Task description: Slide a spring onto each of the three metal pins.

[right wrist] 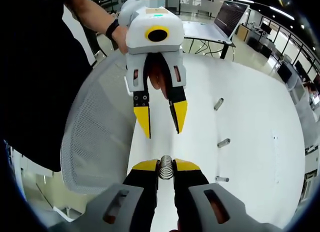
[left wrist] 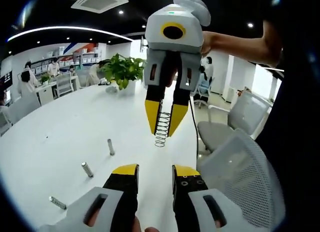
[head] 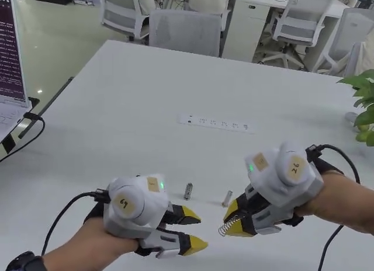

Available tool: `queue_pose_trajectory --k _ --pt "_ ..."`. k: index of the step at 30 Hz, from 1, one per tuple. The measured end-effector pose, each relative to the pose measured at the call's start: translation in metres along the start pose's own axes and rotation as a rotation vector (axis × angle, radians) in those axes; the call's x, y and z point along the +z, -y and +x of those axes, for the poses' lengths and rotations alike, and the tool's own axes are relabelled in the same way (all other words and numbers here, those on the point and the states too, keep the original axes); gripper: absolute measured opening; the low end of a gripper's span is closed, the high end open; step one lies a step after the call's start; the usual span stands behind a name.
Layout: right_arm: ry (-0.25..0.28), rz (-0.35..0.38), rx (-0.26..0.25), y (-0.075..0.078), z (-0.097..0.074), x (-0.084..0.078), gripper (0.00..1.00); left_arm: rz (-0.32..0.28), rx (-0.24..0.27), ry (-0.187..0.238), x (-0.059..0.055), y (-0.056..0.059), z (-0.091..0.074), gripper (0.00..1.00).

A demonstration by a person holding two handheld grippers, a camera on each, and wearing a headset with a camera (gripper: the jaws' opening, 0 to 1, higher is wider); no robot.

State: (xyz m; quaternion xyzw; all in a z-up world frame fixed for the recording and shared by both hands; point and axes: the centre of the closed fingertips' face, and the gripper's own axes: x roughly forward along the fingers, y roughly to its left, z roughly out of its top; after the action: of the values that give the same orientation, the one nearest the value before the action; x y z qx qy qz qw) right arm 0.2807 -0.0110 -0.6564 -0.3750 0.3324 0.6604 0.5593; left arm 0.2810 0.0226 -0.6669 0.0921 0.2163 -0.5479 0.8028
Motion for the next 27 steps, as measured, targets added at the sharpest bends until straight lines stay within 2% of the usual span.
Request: queue_pose_trajectory --k 4,10,16,22,27 --pt "-0.007 0.019 -0.015 0.004 0.000 -0.008 0.08 -0.031 0.041 -0.002 -0.008 -0.010 -0.009 0.22" --pt "-0.024 0.056 -0.039 0.011 -0.001 -0.021 0.08 -0.084 0.126 -0.015 -0.026 -0.029 -0.029 0.26" --pt "-0.034 0.103 -0.059 0.019 -0.002 -0.033 0.08 -0.124 0.183 -0.041 -0.045 -0.039 -0.048 0.30" --pt "-0.037 0.131 -0.080 0.029 -0.005 -0.042 0.08 -0.155 0.233 -0.049 -0.057 -0.049 -0.063 0.33" --pt "-0.046 0.152 -0.095 0.035 -0.004 -0.050 0.08 -0.190 0.295 -0.048 -0.067 -0.060 -0.079 0.36"
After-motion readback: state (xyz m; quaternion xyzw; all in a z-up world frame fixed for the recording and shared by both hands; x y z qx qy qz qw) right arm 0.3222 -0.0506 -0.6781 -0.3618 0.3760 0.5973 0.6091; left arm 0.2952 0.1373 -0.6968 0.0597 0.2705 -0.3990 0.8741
